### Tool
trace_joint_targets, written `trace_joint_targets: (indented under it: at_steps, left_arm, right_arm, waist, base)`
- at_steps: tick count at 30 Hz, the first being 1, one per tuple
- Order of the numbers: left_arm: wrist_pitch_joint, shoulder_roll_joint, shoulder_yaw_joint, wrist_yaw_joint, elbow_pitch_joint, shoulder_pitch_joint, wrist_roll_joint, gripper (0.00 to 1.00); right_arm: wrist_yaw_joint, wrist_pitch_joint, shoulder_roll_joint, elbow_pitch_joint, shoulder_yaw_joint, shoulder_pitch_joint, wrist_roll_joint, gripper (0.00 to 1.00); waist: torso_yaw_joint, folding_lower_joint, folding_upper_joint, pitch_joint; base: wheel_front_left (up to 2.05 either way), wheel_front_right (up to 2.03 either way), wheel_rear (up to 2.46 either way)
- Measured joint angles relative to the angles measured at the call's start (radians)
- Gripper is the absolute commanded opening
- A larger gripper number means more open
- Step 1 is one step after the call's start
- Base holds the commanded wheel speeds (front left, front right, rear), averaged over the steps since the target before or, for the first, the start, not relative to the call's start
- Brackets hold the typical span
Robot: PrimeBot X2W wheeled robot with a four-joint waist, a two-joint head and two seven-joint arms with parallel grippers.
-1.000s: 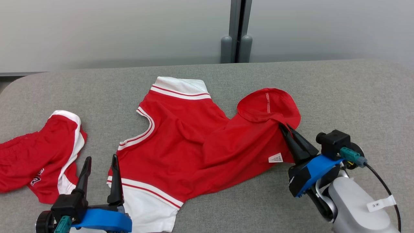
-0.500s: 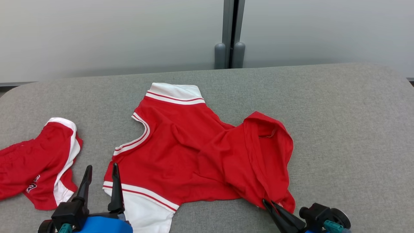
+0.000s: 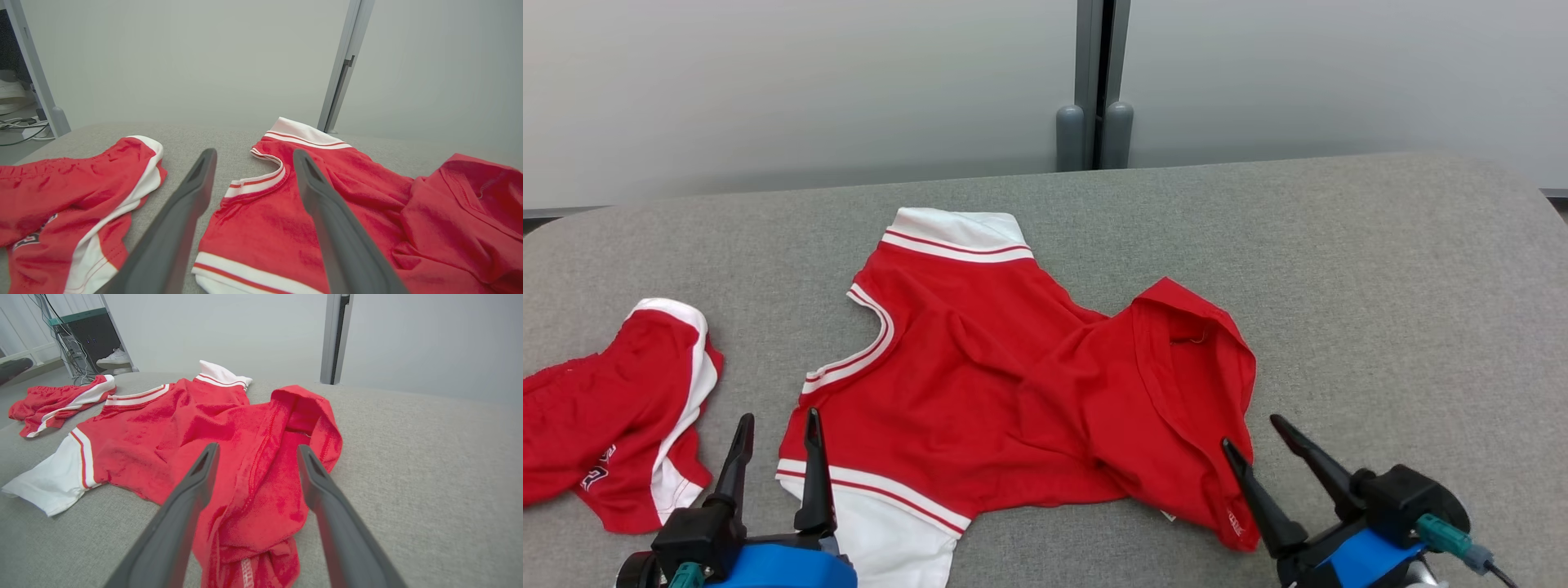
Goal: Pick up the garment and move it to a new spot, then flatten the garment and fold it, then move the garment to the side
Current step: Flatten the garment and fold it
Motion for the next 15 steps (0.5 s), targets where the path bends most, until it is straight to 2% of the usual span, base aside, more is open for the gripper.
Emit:
trace_joint_targets:
  at_steps: [4,10,15]
  left_arm:
    - [0.0,0.0,0.0,0.0,-0.001,0.0,0.0,1.0]
    - [0.0,0.0,-0.001,0.0,-0.001,-0.003,0.0,1.0]
    - [0.0,0.0,-0.009,-0.003,-0.003,-0.021,0.001,1.0]
  right_arm:
    - [0.0,0.0,-0.01,-0.017,-0.086,-0.005,-0.02,1.0]
    - [0.0,0.0,-0.026,0.034,-0.117,-0.081,-0.042,1.0]
    - [0.0,0.0,-0.036,0.183,-0.096,-0.215,-0.068,1.0]
  waist:
    - [0.007,0.0,0.0,0.003]
    - [0.018,0.0,0.0,0.008]
    - [0.043,0.0,0.0,0.022]
  base:
    - [0.0,0.0,0.0]
    - [0.0,0.0,0.0]
    - [0.0,0.0,0.0]
